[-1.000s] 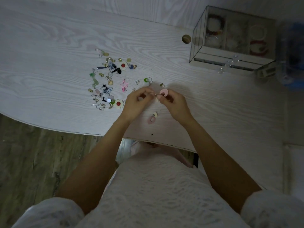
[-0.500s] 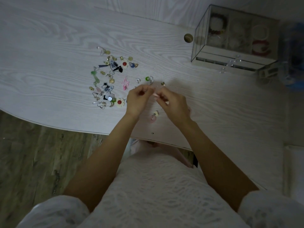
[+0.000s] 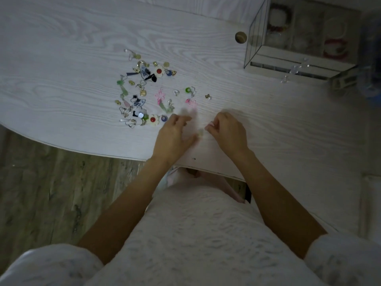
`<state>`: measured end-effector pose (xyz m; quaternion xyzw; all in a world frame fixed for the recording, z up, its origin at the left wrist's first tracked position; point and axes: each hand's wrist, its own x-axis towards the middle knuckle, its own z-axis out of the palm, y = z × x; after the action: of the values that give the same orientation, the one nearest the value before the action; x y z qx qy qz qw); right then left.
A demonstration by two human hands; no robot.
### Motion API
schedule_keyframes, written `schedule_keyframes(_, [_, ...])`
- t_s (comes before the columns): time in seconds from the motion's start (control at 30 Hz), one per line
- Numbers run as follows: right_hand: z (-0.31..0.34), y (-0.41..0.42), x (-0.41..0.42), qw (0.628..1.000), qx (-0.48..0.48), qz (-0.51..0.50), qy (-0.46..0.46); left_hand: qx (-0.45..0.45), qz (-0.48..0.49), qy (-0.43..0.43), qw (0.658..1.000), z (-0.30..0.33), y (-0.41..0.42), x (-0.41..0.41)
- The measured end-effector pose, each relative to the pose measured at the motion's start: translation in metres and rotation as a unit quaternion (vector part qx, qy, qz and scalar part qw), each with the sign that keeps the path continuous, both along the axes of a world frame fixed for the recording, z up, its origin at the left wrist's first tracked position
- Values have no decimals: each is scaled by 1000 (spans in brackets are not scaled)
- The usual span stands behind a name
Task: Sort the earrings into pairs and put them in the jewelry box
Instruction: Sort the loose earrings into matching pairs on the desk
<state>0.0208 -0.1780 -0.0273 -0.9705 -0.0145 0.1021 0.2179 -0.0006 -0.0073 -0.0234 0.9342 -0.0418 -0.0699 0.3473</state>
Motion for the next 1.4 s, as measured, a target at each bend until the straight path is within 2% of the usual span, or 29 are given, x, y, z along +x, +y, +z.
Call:
schedule_keyframes(0.13, [3,3,-5,998,4,65,10,40,-36,84,995,-1,-13,-13])
schedule_keyframes(0.3, [-2,7,-23,996,10,88,12,50,-44,82,994,-4,-19,-16])
schedule_keyframes(0.4, [-2,5,-41,998,34,50,4,46,-50,81,994,-7,-27,-20])
schedule_keyframes(0.5, [0,-5,-60,996,71,-28,39,32,-71,79,994,-9,-40,-24])
schedule_keyframes(0.8, [-5,-8,-81,983,140,-110,47,8,-77,64,995,-15,-49,-33])
schedule_keyframes(0.93, [-7,0,-78,984,148,-94,24,-1,-58,62,996,-16,-45,-36])
schedule_keyframes(1.17, [-5,-4,-75,994,100,-49,-15,-47,-33,83,995,-12,-38,-38])
schedule_keyframes(1.23, [0,-6,-71,997,70,-9,-23,-59,-22,86,994,-6,-26,-36])
schedule_keyframes(1.4, [32,6,-40,991,65,75,-86,-77,49,17,996,13,39,-22])
